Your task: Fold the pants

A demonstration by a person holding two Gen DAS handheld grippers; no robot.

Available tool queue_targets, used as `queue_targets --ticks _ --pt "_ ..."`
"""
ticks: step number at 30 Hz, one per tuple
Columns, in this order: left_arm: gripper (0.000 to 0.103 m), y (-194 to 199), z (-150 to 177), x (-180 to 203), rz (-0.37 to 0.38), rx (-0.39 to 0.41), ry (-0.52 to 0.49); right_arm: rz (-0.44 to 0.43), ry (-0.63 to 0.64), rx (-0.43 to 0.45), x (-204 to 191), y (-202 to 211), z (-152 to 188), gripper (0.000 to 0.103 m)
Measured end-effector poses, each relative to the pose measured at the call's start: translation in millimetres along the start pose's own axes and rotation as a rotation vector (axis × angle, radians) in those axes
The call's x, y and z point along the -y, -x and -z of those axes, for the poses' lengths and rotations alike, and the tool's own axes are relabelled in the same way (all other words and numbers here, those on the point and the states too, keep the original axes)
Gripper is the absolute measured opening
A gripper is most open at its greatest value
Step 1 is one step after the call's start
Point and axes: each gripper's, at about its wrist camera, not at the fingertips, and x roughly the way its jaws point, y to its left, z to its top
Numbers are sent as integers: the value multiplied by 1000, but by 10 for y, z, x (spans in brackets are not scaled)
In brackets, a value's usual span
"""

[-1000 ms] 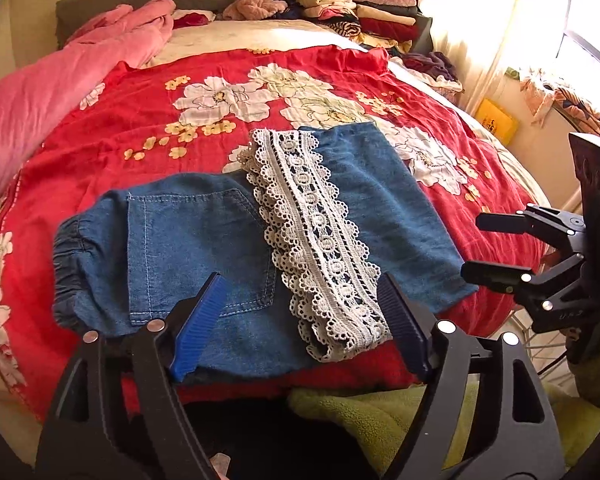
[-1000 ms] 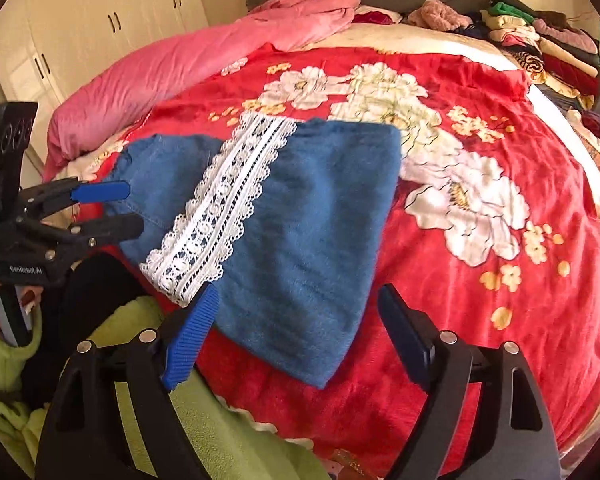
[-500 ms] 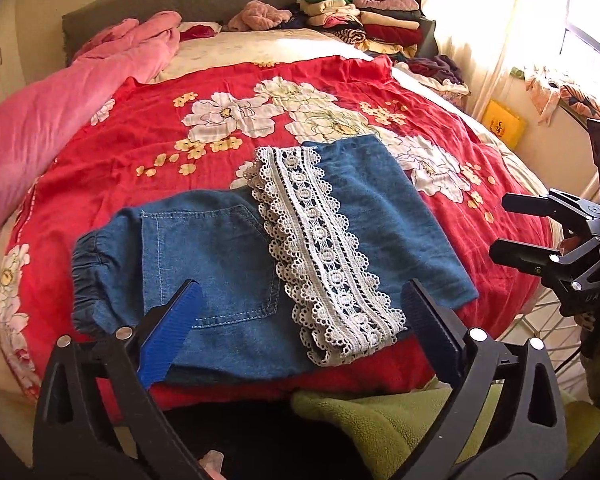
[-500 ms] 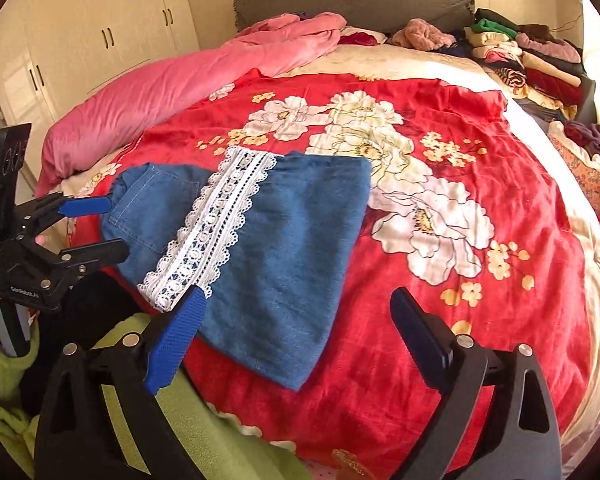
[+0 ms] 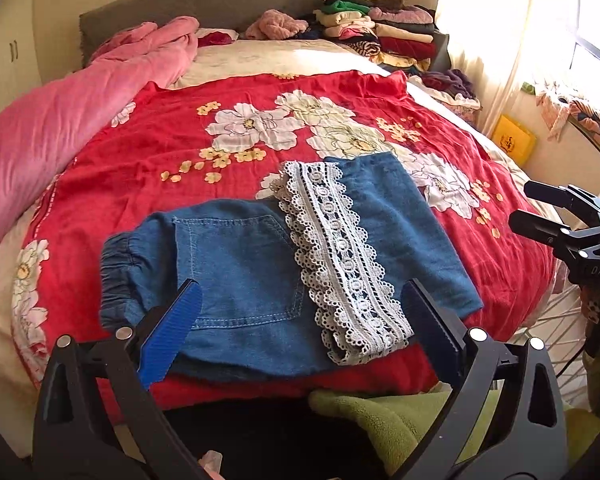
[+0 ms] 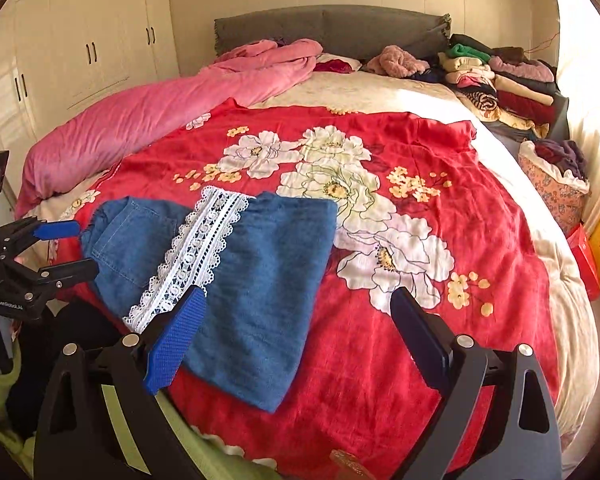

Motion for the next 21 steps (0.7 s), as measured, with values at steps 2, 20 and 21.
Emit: queue_targets --ticks 2,20,21 --pt "93 20 0 -26 -7 5 8 2 3 7 -4 10 -18 93" --pt "93 250 47 -547 -88 55 115 -53 94 64 -434 -69 -393 98" --pt "93 264 61 -593 -93 56 124 -59 102 66 -471 -84 -423 98"
